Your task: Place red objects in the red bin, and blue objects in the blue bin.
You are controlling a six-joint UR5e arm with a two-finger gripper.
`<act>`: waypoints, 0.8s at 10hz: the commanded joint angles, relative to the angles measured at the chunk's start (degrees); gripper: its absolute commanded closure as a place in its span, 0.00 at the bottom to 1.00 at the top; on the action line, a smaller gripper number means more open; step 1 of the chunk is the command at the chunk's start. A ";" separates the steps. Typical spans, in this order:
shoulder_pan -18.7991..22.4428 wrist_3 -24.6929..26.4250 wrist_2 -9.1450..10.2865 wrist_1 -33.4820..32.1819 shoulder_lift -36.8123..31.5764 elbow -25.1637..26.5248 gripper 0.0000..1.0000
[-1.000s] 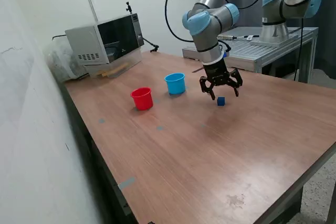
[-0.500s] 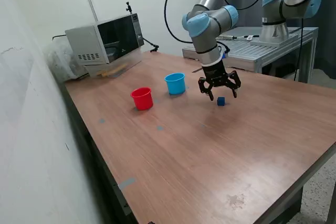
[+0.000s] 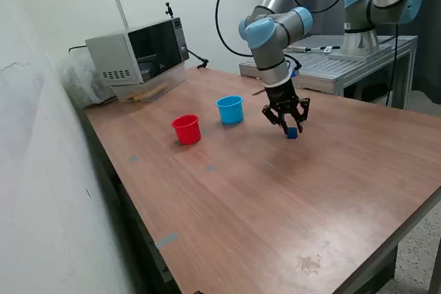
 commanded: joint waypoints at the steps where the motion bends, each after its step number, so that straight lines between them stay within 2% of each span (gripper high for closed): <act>1: 0.00 0.90 -2.08 0.13 -0.35 -0.26 1.00; 2: -0.44 2.03 -3.32 0.31 -1.31 -0.44 1.00; 5: -4.03 5.11 -4.03 0.66 -6.75 -0.53 1.00; 6: -5.70 5.56 -6.04 2.49 -9.55 -0.53 1.00; 8: -9.12 8.44 -7.46 3.12 -11.42 -0.96 1.00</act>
